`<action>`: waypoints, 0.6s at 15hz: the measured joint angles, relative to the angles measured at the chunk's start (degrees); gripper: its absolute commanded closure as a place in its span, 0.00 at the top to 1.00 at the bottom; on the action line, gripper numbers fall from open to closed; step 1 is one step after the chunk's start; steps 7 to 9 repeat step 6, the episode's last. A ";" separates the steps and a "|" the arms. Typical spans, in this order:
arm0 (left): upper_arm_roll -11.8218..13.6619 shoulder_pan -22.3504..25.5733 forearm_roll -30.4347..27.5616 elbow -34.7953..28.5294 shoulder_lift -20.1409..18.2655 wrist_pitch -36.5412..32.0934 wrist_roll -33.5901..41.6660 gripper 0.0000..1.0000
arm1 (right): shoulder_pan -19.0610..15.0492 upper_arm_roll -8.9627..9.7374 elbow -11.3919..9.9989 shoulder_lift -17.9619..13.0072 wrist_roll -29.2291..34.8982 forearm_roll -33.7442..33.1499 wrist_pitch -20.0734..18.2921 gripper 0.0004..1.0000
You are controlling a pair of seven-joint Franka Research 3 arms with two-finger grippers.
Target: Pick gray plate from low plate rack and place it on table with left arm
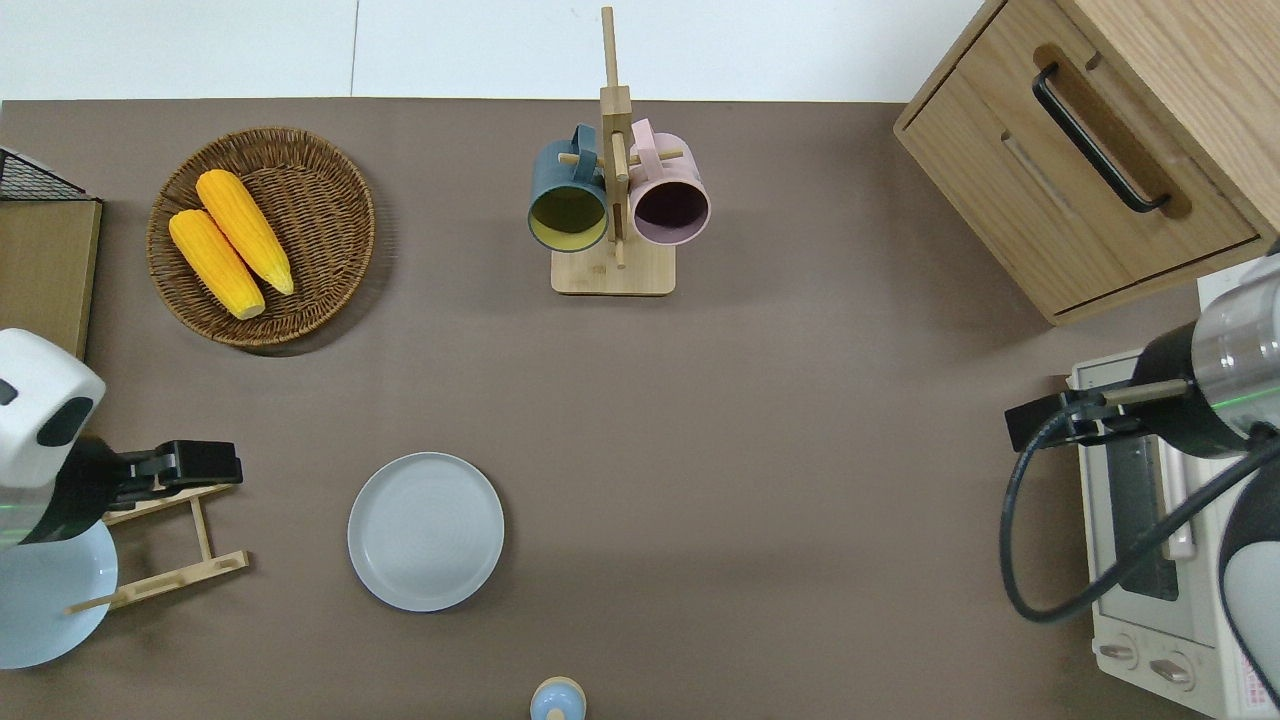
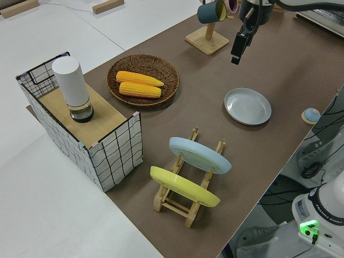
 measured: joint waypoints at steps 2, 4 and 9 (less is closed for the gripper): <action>-0.05 -0.18 1.37 3.60 0.03 -3.18 0.00 0.99 | 0.00 0.00 0.00 0.00 0.00 0.00 0.00 0.99; -0.16 -0.28 3.41 6.37 0.03 -5.08 0.00 0.99 | 0.00 0.00 0.00 0.00 0.00 0.00 0.00 0.99; -0.25 -0.30 4.65 7.48 0.07 -5.69 0.00 0.99 | 0.00 0.00 0.00 0.00 0.00 0.00 0.00 0.99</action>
